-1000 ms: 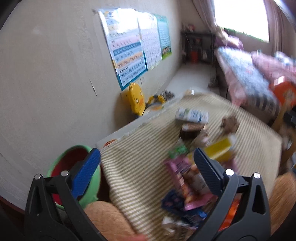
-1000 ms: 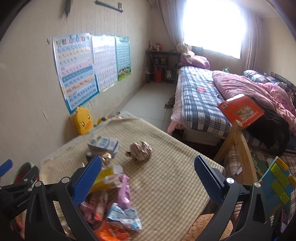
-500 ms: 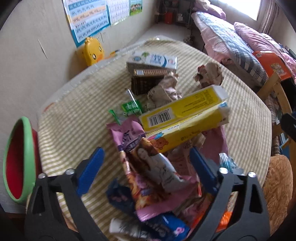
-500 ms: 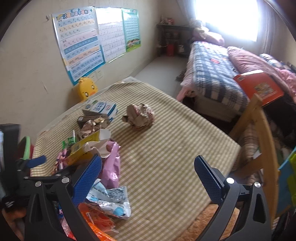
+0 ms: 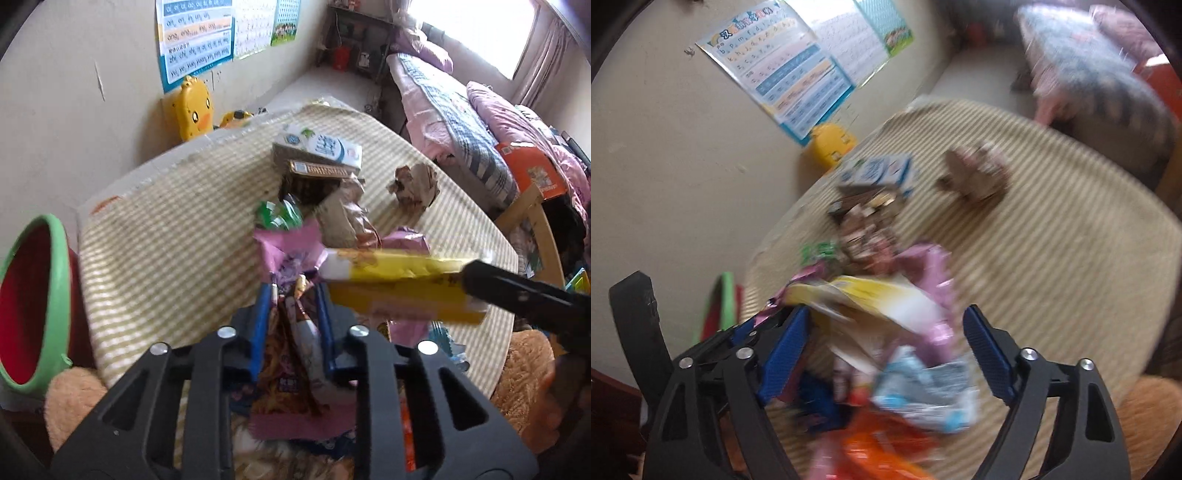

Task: Collect trash
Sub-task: 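Grasp the pink wrapper with the left tool while the right tool grasps the yellow snack box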

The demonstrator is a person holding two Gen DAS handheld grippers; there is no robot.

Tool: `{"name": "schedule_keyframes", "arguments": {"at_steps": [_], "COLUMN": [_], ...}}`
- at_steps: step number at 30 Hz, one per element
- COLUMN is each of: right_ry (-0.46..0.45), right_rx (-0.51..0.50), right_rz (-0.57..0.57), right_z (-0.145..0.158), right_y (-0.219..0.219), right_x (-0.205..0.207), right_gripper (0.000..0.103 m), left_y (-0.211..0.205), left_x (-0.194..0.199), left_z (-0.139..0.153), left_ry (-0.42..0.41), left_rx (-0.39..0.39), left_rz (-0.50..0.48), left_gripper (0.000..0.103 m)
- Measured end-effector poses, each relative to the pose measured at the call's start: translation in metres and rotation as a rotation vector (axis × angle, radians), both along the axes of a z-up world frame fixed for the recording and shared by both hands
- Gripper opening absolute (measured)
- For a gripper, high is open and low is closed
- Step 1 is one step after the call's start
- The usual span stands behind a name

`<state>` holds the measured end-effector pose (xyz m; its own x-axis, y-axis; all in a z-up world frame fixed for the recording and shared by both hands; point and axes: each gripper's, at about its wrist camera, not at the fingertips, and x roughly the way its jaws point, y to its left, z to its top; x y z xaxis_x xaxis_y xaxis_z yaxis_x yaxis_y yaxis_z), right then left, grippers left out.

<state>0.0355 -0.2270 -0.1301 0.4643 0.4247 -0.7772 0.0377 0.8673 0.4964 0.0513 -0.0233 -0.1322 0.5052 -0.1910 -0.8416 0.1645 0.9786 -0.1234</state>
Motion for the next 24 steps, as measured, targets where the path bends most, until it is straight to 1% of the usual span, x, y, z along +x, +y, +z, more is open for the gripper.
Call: {"name": "schedule_keyframes", "arguments": {"at_steps": [2,3,7,9,10,11,12,15,17,18,19,20,22,23,24], "right_ry": [0.0,-0.01,-0.092,-0.124,-0.124,-0.125,-0.13,-0.11,-0.062,-0.041,-0.027,-0.015,-0.022,-0.034,-0.05], "right_rx": [-0.016,-0.052,-0.28,-0.391,-0.428,-0.473,-0.504,-0.582,-0.607,-0.618,-0.614,-0.58,-0.525,-0.509,-0.499], "right_rz": [-0.005,0.0,0.083,0.199,0.241,0.31,0.374,0.486,0.529,0.54,0.549,0.549,0.519,0.508,0.494], "right_z": [0.004,0.009,0.023,0.026,0.026,0.025,0.023,0.009,-0.006,-0.013,-0.018,-0.02,-0.015,-0.01,-0.003], "right_y": [0.003,0.005,0.017,0.028,0.032,0.038,0.045,0.06,0.067,0.069,0.07,0.07,0.068,0.068,0.068], "right_x": [0.001,0.001,-0.002,0.0,0.001,0.002,0.003,0.006,0.009,0.008,0.007,0.005,0.001,-0.001,-0.004], "right_gripper": [0.08,0.08,0.081,0.084,0.085,0.085,0.085,0.085,0.078,0.061,0.04,0.031,0.018,0.014,0.015], "left_y": [0.006,0.009,0.019,0.025,0.026,0.028,0.03,0.033,0.034,0.035,0.036,0.038,0.043,0.046,0.05], "left_x": [-0.001,-0.001,-0.004,-0.003,-0.002,-0.003,-0.003,-0.004,-0.005,-0.007,-0.007,-0.008,-0.008,-0.009,-0.009], "left_z": [0.001,0.001,0.002,0.001,0.0,0.0,0.0,0.002,0.006,0.01,0.012,0.015,0.021,0.023,0.028], "left_ry": [0.008,0.01,-0.003,0.001,0.005,0.01,0.011,0.009,0.004,-0.004,-0.009,-0.016,-0.028,-0.033,-0.044], "left_rx": [-0.013,-0.018,-0.018,-0.03,-0.037,-0.053,-0.06,-0.091,-0.11,-0.118,-0.125,-0.133,-0.144,-0.151,-0.16], "left_rz": [-0.003,0.0,-0.001,0.001,0.002,0.002,0.002,-0.001,-0.006,-0.012,-0.014,-0.015,-0.01,-0.007,0.0], "left_gripper": [0.022,0.022,0.021,0.017,0.015,0.014,0.014,0.014,0.014,0.014,0.014,0.014,0.014,0.014,0.014]}}
